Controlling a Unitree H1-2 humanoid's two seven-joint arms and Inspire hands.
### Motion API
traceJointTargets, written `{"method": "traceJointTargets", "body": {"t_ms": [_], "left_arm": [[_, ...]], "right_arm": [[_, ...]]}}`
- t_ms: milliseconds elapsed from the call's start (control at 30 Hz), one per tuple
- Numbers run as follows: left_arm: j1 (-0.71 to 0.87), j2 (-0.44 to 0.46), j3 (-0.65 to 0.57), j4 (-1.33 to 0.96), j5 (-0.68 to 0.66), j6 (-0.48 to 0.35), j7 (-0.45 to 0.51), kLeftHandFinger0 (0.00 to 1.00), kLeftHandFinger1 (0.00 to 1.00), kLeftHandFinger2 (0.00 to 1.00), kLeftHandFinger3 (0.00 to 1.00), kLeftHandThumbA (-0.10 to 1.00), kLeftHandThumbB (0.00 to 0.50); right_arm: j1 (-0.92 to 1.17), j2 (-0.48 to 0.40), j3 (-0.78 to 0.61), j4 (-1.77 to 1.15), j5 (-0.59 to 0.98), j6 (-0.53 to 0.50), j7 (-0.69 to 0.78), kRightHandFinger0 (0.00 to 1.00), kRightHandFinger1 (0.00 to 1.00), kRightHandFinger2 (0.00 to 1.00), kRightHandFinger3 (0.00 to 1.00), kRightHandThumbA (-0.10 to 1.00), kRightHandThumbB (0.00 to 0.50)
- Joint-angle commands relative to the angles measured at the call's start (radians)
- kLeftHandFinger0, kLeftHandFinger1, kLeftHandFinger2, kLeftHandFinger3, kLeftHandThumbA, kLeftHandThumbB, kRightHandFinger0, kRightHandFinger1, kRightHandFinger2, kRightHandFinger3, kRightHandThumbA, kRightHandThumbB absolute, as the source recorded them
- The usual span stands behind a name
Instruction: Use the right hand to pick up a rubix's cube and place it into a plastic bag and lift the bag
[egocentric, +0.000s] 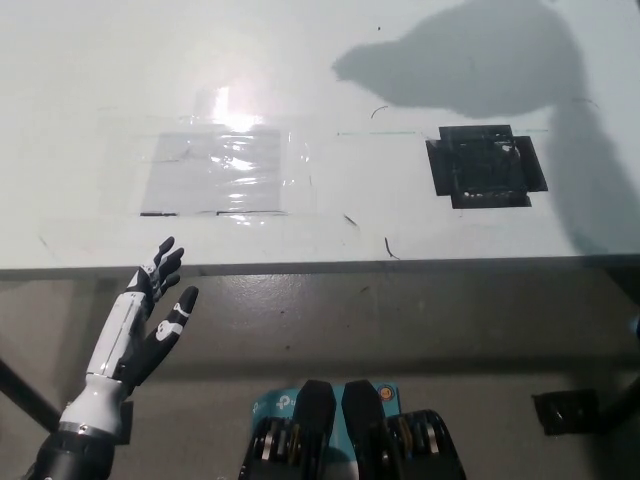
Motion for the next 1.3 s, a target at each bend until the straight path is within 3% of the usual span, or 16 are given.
{"method": "traceJointTargets", "body": {"t_ms": [0,100,167,333,367,433,533,600,933,1200,1267], "left_arm": [[-0.015,0.018,0.007,-0.024,-0.02,-0.012,-0.014,1.0,1.0,1.0,1.0,0.73,0.148],[-0.004,0.02,0.002,-0.023,-0.011,-0.025,-0.015,1.0,1.0,1.0,1.0,0.74,0.155],[0.0,0.019,0.002,-0.024,-0.008,-0.029,-0.012,1.0,1.0,1.0,1.0,0.73,0.144],[-0.008,0.017,0.007,-0.04,-0.006,0.004,-0.005,1.0,1.0,1.0,1.0,0.72,0.15],[-0.013,0.018,0.008,-0.043,-0.008,0.01,-0.006,1.0,1.0,1.0,1.0,0.73,0.139],[-0.018,0.017,0.007,-0.046,-0.013,0.016,-0.01,1.0,1.0,1.0,1.0,0.74,0.141],[-0.021,0.018,0.005,-0.047,-0.01,0.016,-0.01,1.0,1.0,1.0,1.0,0.74,0.14],[-0.023,0.025,0.004,-0.035,-0.005,-0.009,-0.012,1.0,1.0,1.0,1.0,0.74,0.143],[-0.033,0.019,0.0,-0.04,-0.019,0.01,-0.016,1.0,1.0,1.0,1.0,0.73,0.143],[-0.033,0.026,-0.002,-0.037,-0.017,0.002,-0.018,1.0,1.0,1.0,1.0,0.73,0.146],[-0.033,0.029,-0.001,-0.032,-0.022,-0.006,-0.021,1.0,1.0,1.0,1.0,0.73,0.147]], "right_arm": [[-0.071,-0.096,-0.015,-0.236,0.075,0.118,0.251,1.0,1.0,1.0,1.0,0.58,0.452],[0.002,-0.088,0.026,-0.229,0.043,0.116,0.276,1.0,1.0,1.0,1.0,0.6,0.445],[0.047,-0.074,0.036,-0.21,0.04,0.108,0.29,1.0,1.0,1.0,1.0,0.52,0.426],[0.166,-0.059,0.128,-0.129,-0.009,0.027,0.361,1.0,1.0,1.0,1.0,0.57,0.42],[0.198,-0.053,0.171,-0.092,-0.041,-0.021,0.364,1.0,1.0,1.0,1.0,0.59,0.463],[0.256,-0.04,0.24,-0.054,-0.08,-0.048,0.39,1.0,1.0,1.0,1.0,0.56,0.431],[0.298,-0.039,0.304,-0.043,-0.124,-0.072,0.39,1.0,1.0,1.0,1.0,0.58,0.423],[0.361,-0.031,0.374,-0.016,-0.18,-0.087,0.373,1.0,1.0,1.0,1.0,0.61,0.461],[0.345,-0.001,0.407,0.211,-0.209,-0.192,0.336,1.0,1.0,1.0,1.0,0.65,0.448],[0.292,0.003,0.399,0.235,-0.25,-0.206,0.341,1.0,1.0,1.0,1.0,0.62,0.464],[0.25,-0.007,0.4,0.247,-0.26,-0.231,0.355,1.0,1.0,1.0,1.0,0.66,0.484]]}}
